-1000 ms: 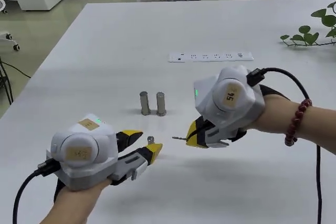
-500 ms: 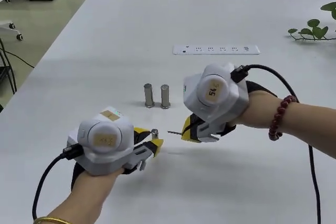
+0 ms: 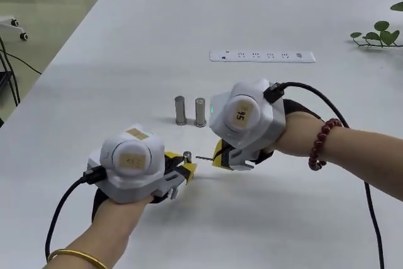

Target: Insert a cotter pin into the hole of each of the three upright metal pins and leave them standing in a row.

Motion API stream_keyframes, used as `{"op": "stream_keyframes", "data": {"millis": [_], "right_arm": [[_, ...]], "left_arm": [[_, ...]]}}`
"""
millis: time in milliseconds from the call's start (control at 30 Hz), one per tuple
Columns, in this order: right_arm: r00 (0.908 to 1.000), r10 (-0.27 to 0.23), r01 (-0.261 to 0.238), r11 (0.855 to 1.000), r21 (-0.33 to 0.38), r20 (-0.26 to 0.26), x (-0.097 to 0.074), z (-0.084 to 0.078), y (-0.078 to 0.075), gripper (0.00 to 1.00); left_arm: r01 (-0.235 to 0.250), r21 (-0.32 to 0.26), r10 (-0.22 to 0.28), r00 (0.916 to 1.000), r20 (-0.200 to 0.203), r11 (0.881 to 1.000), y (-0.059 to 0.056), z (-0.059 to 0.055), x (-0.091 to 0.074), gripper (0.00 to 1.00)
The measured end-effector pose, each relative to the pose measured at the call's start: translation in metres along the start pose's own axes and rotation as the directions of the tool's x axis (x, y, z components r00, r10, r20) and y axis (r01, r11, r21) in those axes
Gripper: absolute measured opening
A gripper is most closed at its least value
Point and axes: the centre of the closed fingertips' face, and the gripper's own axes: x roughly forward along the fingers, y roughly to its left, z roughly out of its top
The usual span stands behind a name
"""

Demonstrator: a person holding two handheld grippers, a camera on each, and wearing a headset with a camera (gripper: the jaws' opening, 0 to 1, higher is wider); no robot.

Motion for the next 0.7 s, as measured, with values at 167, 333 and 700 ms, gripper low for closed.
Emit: {"op": "stream_keyframes", "data": {"millis": [167,333,700], "right_arm": [[1.0000,0.002,-0.002,1.000,0.002,0.002,0.0025,0.0017,0.0001,0.00],[1.0000,0.000,0.000,1.000,0.000,0.003,0.0032,0.0024,-0.0018,0.00],[1.0000,-0.001,0.001,1.000,-0.017,0.004,0.0028,0.0069,-0.0020,0.00]], "left_arm": [[0.019,-0.028,-0.019,0.9997,0.012,0.999,-0.0017,0.0005,0.0012,0.09],[0.027,-0.037,-0.026,0.9996,0.014,0.999,-0.0030,-0.0004,0.0016,0.07],[0.003,-0.010,-0.003,0.9998,0.019,1.000,-0.0029,-0.0020,0.0036,0.06]]}}
